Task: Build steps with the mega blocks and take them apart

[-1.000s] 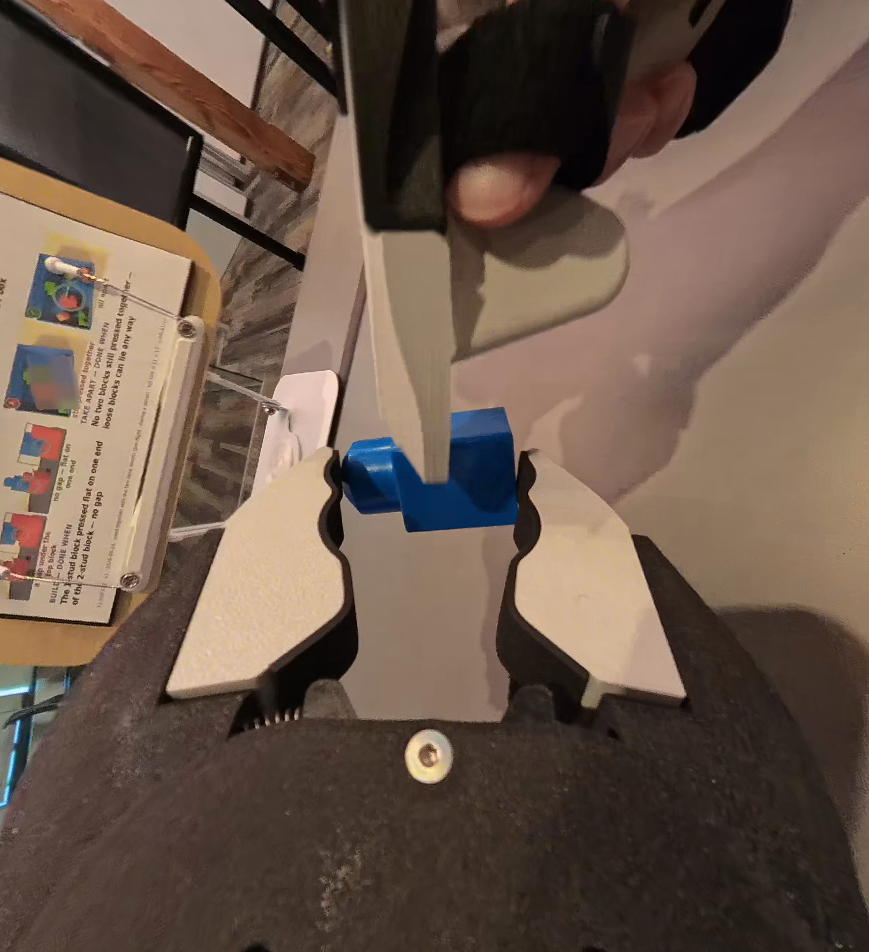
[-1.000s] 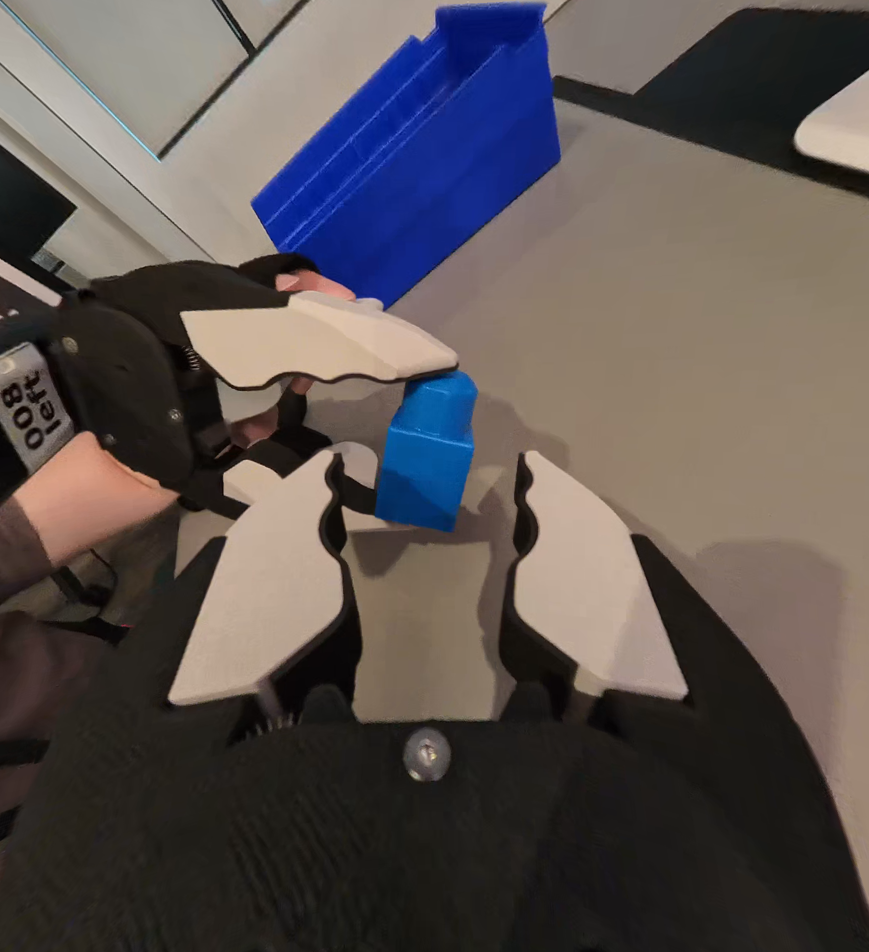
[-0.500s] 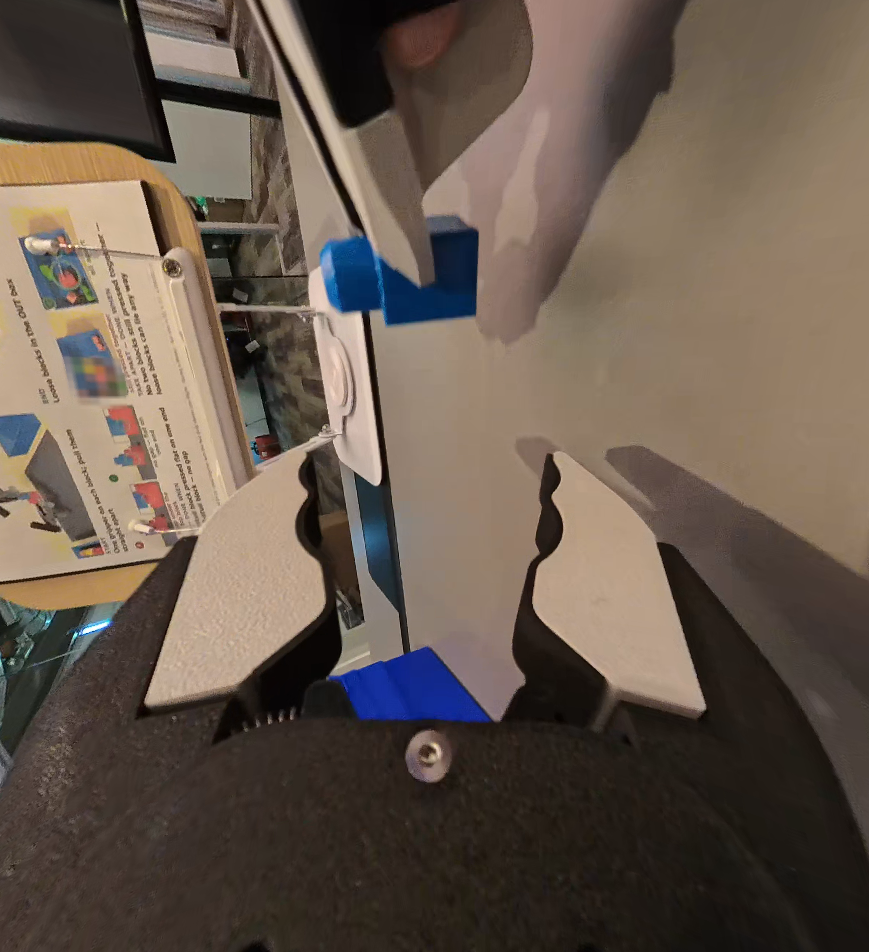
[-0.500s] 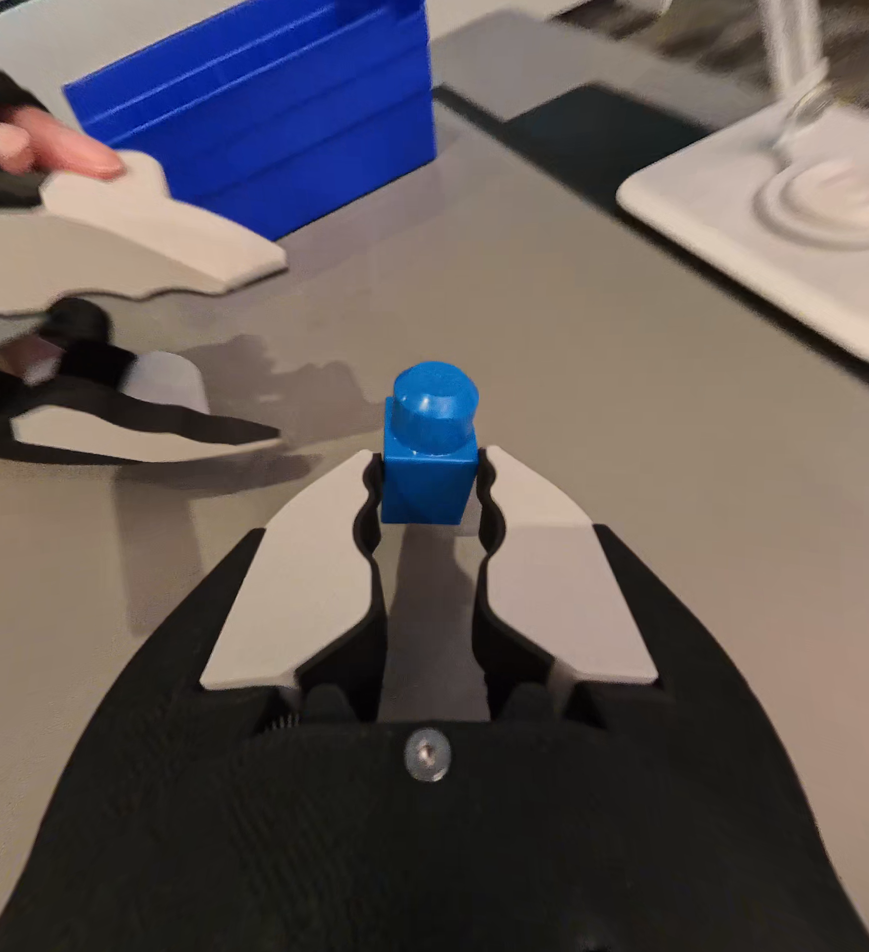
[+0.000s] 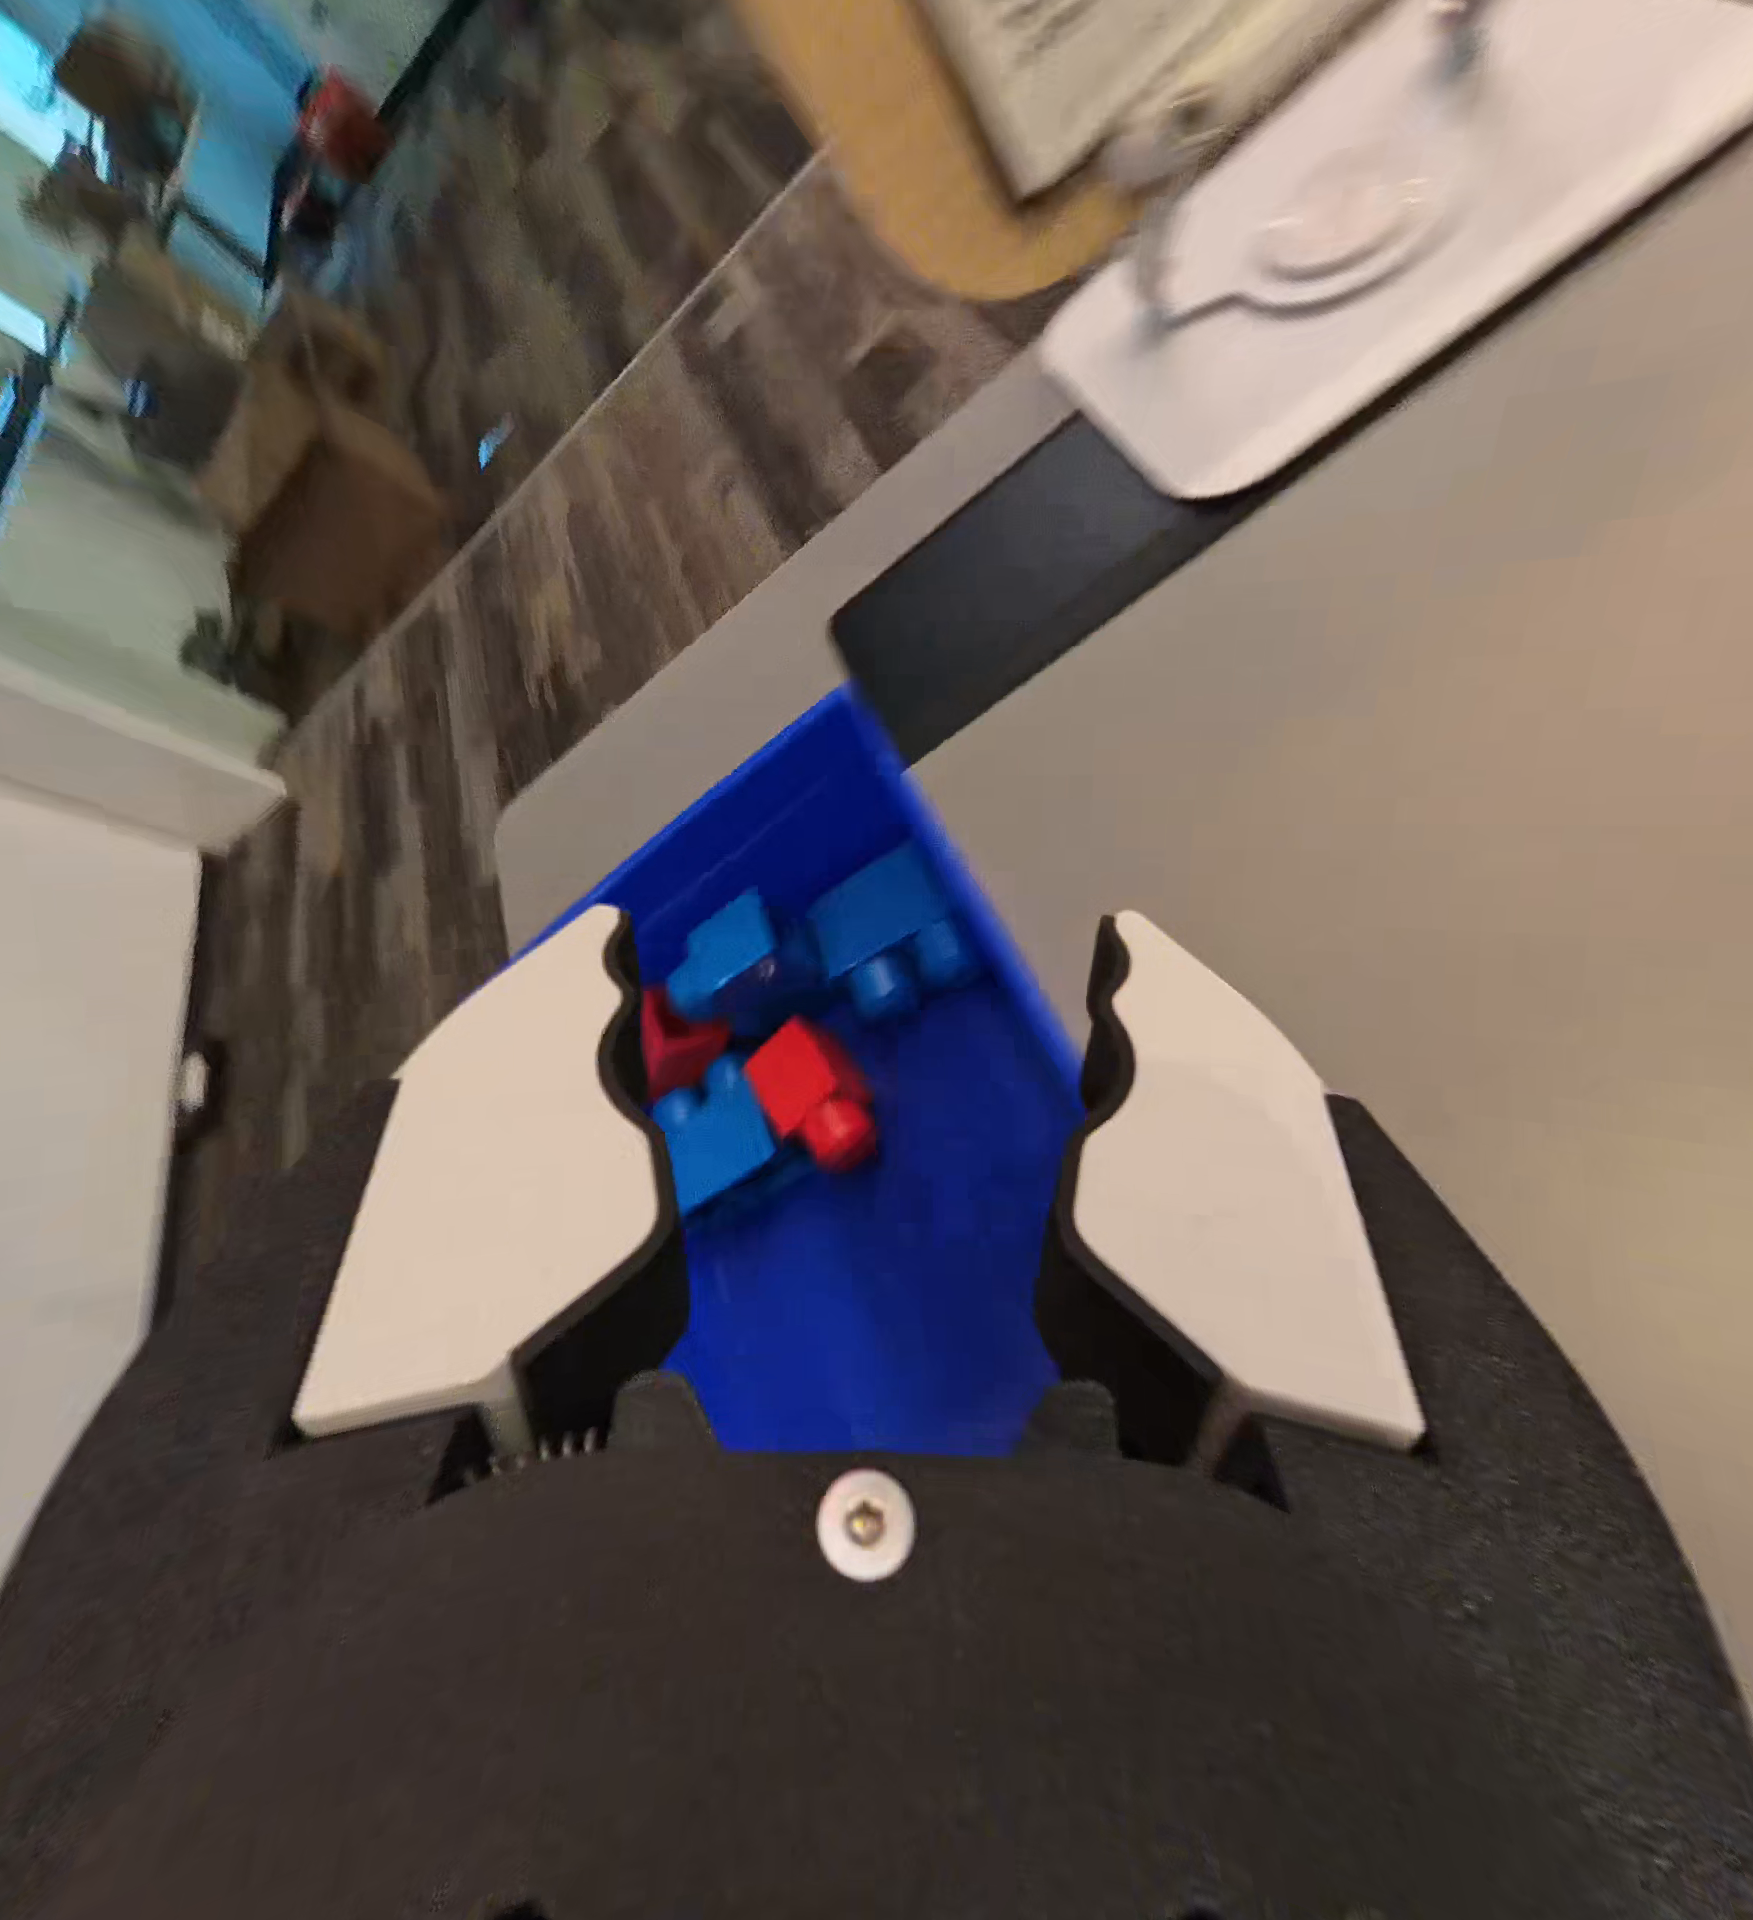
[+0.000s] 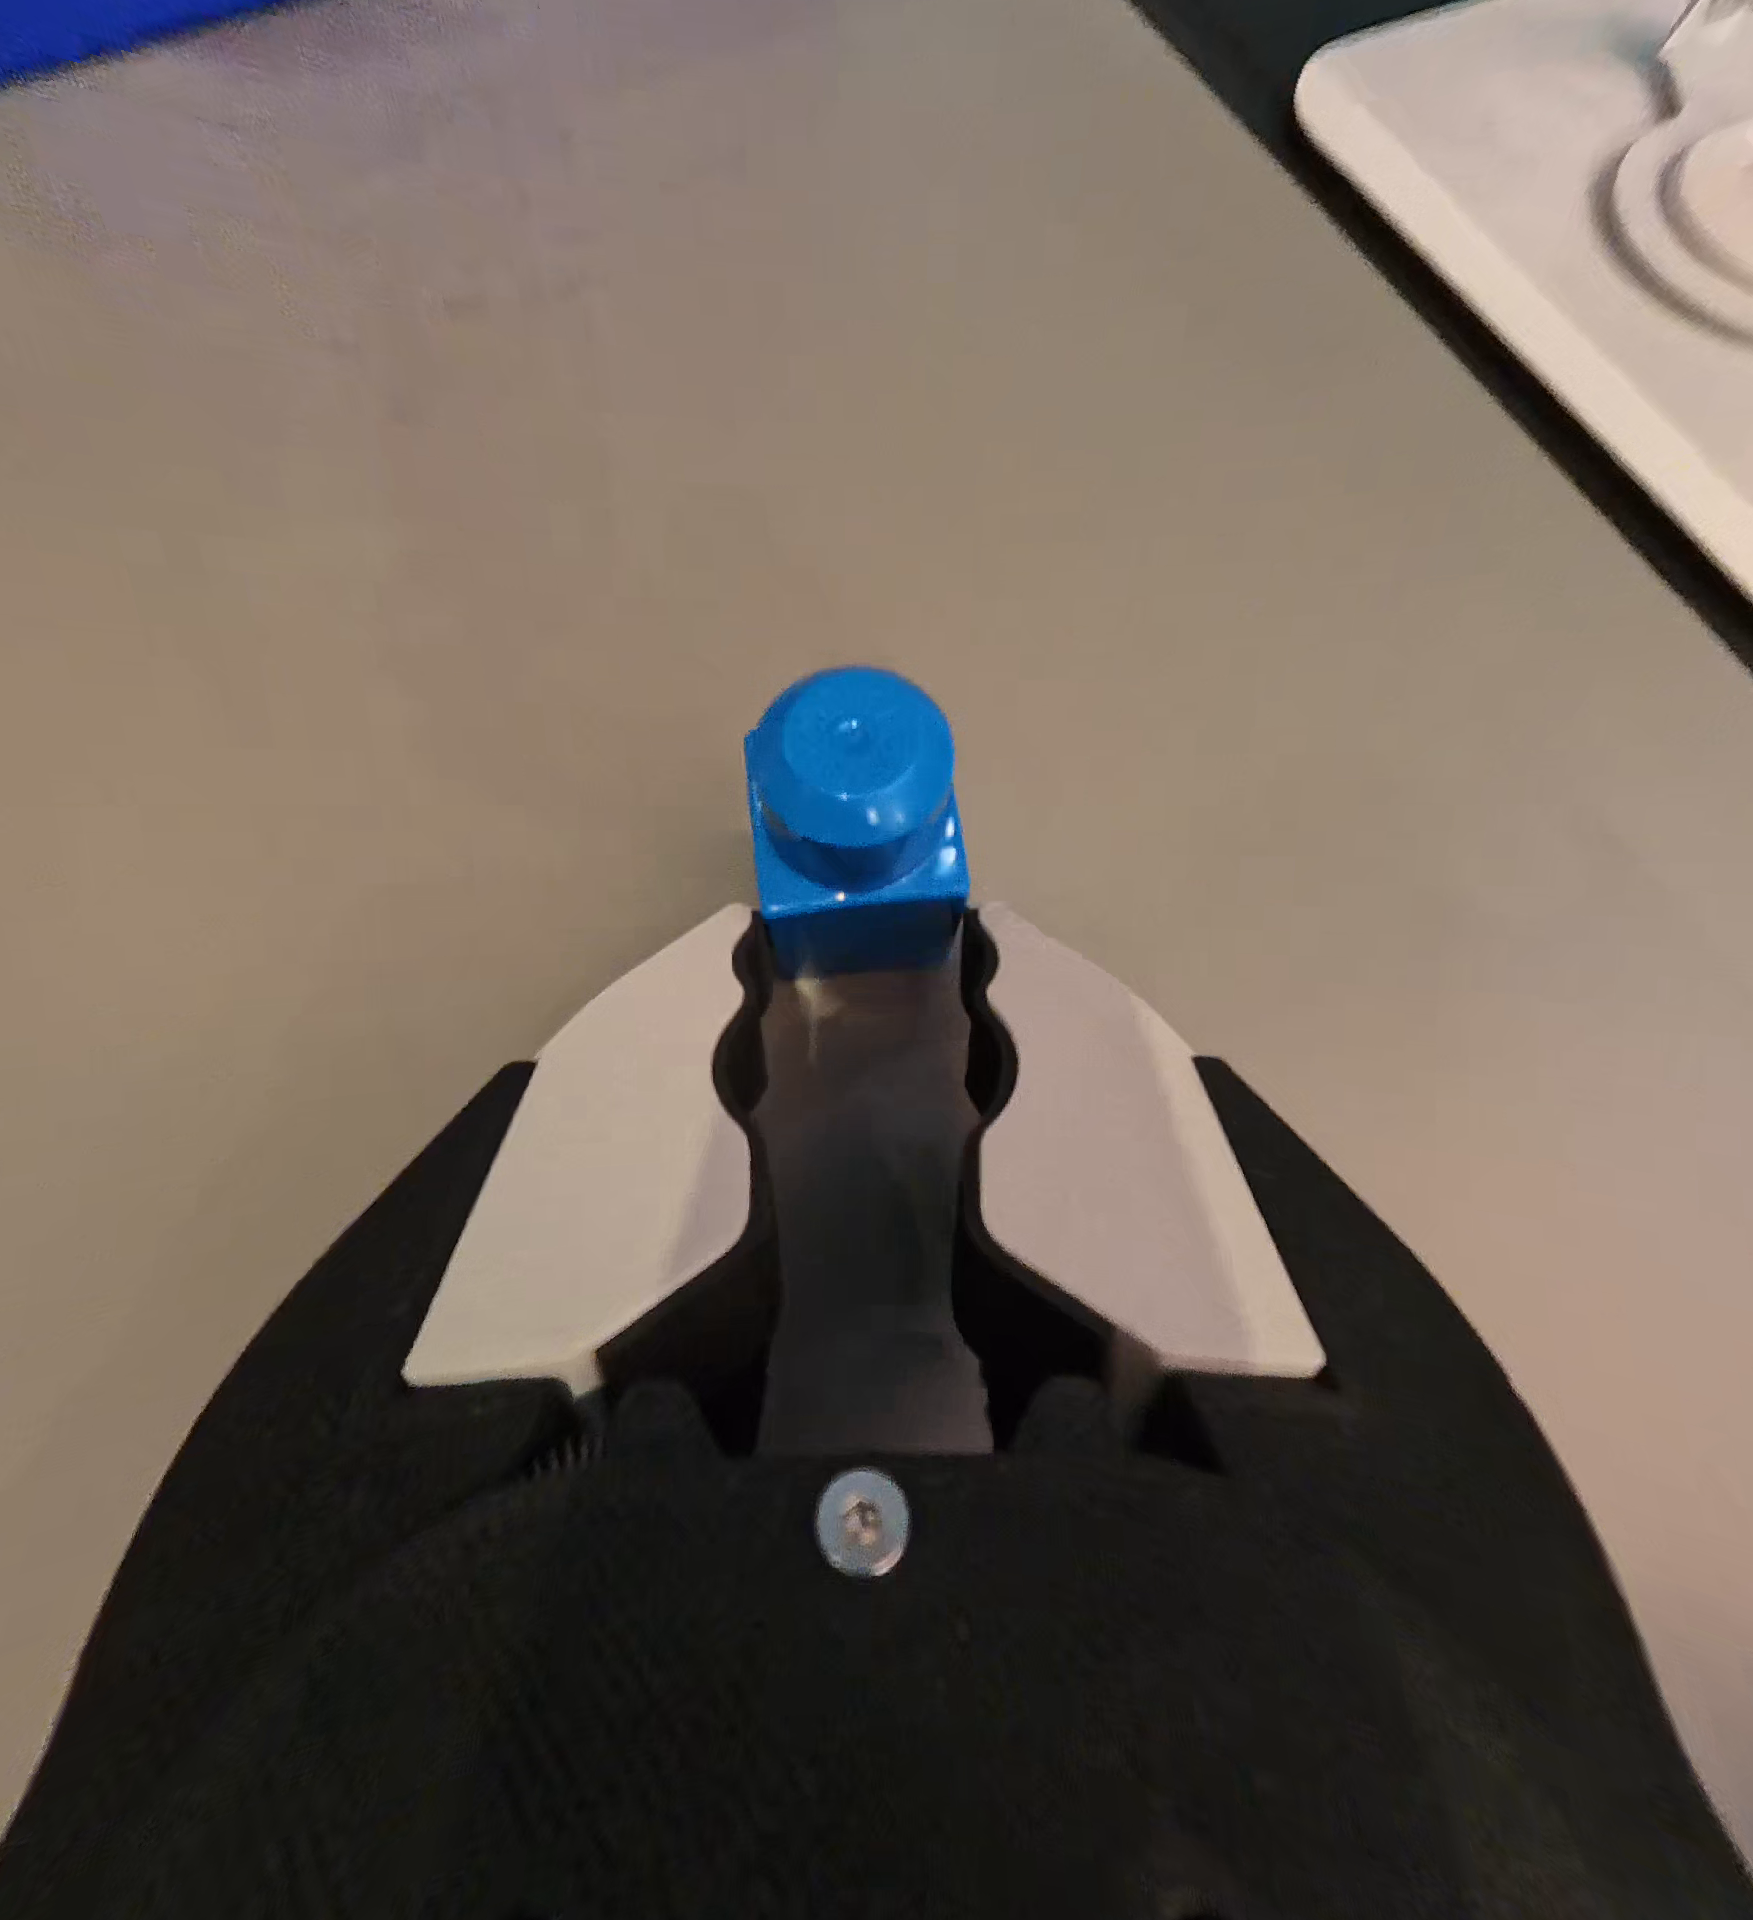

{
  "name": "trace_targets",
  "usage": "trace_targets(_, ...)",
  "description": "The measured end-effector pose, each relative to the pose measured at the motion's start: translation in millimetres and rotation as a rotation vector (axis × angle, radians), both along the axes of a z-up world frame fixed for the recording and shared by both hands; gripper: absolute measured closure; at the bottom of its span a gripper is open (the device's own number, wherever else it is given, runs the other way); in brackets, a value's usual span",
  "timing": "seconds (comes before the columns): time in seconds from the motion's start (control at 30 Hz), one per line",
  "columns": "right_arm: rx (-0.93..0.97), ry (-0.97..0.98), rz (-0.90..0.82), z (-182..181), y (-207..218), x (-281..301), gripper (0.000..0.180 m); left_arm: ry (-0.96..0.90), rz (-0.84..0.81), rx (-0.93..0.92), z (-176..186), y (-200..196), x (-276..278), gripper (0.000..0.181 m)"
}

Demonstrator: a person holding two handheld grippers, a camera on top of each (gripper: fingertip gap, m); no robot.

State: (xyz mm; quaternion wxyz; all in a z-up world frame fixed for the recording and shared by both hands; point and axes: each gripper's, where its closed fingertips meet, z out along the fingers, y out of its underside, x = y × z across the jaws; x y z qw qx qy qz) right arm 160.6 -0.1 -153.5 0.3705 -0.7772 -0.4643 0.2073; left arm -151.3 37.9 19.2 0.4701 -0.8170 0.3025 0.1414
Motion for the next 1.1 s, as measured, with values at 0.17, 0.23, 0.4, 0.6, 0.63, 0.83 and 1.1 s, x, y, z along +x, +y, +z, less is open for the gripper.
trace_targets(0.17, 0.022, -0.007, -0.027, 11, 3, -1, 0.124, -0.238, 0.160, 0.036, 11, -10, -91, 0.107)
trace_targets(0.23, 0.048, 0.017, -0.040, 25, 4, -1, 0.120, -0.355, 0.143, 0.052, 10, -7, -96, 0.112)
trace_targets(0.4, 0.173, 0.065, -0.054, 67, 5, 0, 0.115, -0.521, 0.108, -0.052, -29, 34, -79, 0.118)
trace_targets(0.6, 0.224, 0.090, -0.021, 90, 0, -2, 0.115, -0.388, 0.304, -0.252, -95, 85, -93, 0.102)
trace_targets(0.63, 0.227, 0.084, -0.017, 89, 0, -3, 0.115, -0.387, 0.311, -0.259, -98, 90, -92, 0.104)
trace_targets(0.83, 0.203, 0.038, 0.014, 78, -4, -6, 0.115, -0.359, 0.381, -0.314, -116, 105, -95, 0.105)
trace_targets(1.1, 0.215, -0.015, 0.064, 72, -11, -13, 0.116, -0.303, 0.421, -0.356, -131, 114, -103, 0.116)
